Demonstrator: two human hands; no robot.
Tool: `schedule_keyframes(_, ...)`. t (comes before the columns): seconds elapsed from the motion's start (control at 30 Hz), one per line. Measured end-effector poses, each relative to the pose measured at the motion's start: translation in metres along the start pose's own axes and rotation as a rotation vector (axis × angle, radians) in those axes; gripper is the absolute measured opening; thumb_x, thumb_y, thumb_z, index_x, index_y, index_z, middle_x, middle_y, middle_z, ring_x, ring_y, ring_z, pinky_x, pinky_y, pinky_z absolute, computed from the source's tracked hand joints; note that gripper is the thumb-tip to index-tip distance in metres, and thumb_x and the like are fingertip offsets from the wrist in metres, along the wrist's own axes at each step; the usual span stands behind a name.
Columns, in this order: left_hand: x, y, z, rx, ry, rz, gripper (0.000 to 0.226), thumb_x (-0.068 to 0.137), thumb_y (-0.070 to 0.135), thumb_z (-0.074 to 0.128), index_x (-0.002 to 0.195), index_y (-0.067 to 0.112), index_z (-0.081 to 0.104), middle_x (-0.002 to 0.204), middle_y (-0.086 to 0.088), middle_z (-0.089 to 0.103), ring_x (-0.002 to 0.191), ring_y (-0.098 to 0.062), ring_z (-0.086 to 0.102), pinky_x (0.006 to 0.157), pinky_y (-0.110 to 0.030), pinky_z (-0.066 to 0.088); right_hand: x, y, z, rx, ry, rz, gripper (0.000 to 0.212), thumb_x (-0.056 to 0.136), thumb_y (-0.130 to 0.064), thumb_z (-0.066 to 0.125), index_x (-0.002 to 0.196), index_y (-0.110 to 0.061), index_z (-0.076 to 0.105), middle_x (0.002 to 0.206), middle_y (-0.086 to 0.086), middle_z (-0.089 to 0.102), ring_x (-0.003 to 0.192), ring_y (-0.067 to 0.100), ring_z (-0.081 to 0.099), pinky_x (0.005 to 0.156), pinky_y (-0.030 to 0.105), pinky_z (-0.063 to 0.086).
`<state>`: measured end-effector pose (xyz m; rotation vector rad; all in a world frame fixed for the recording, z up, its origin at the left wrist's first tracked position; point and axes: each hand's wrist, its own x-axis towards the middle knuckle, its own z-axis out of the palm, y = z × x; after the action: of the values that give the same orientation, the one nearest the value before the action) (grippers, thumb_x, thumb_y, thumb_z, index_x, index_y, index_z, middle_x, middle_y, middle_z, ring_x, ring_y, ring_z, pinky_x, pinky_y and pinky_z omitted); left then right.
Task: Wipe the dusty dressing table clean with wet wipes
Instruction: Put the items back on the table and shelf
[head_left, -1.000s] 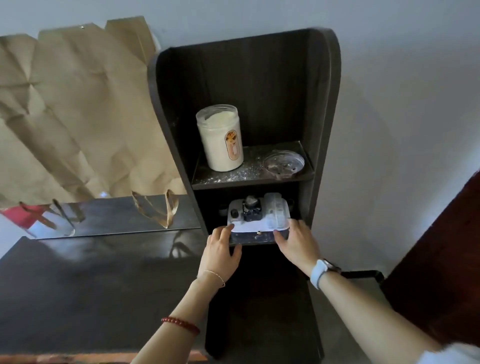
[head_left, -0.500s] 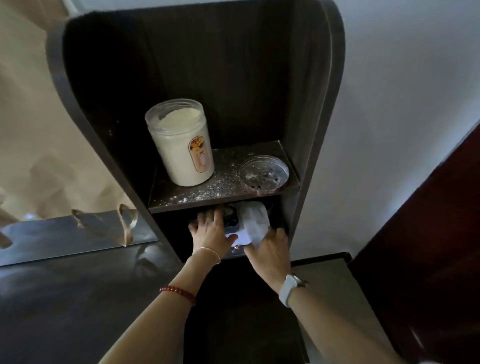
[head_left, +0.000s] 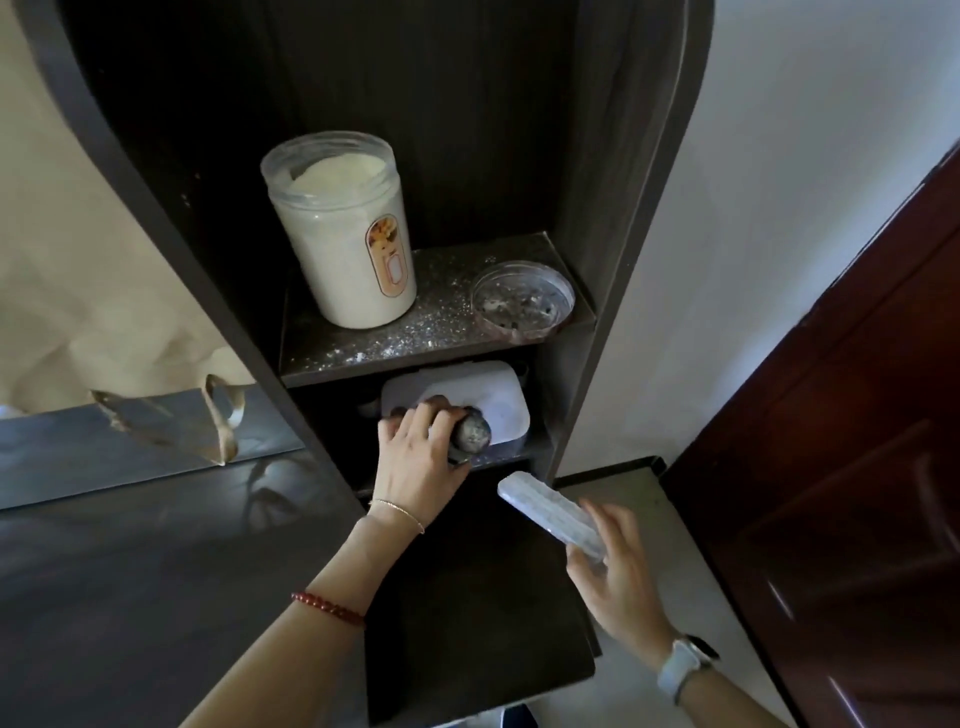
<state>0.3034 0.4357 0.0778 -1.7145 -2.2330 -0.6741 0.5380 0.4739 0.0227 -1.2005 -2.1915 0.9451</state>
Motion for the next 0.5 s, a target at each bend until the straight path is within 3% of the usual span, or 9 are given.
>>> schedule_keyframes(0.1,-0.032,0.011,-0.007,-0.111,0.034,-0.012,0.047,0.067,0.039,0.060,0.108,0.020,0.045,0.102,-0.006,0.062,0.091,-0.015,0.052,0.076,-0.029,0.026,-0.011,0.014,0.012,-0.121,-0.088,0.013,0.072,0.075,-0.056,0.034,0.125,-0.007,0.052,0.116,0.004,0.046,0.089,0.011,0.053,0.067,0.013,0.044)
schedule_keyframes(0.2,-0.068,0.012,-0.007,-0.203,-0.019,-0.124,0.048,0.066,0.042,0.055,0.107,0.018,0.044,0.104,-0.010,0.061,0.099,-0.014,0.045,0.078,-0.026,0.027,-0.015,0.030,0.036,-0.233,-0.220,0.027,0.077,0.073,-0.056,0.031,0.128,-0.005,0.049,0.119,0.009,0.048,0.093,0.020,0.057,0.069,0.021,0.042)
schedule_keyframes(0.33,-0.115,0.000,-0.008,-0.267,-0.088,-0.328,0.051,0.065,0.040,0.062,0.106,0.018,0.041,0.108,-0.014,0.058,0.101,-0.016,0.042,0.082,-0.028,0.036,-0.016,0.044,0.075,-0.408,-0.446,0.059,0.059,0.086,-0.034,0.048,0.135,-0.004,0.039,0.128,0.010,0.044,0.110,0.024,0.050,0.081,0.027,0.043)
schedule_keyframes(0.5,-0.162,-0.015,-0.017,-0.226,-0.125,-0.544,0.060,0.058,0.024,0.083,0.105,0.013,0.047,0.110,-0.015,0.054,0.097,-0.024,0.053,0.081,-0.024,0.046,-0.017,0.056,0.119,-0.463,-0.602,0.037,0.060,0.084,-0.016,0.057,0.136,0.004,0.035,0.127,0.019,0.044,0.117,0.034,0.045,0.092,0.035,0.042)
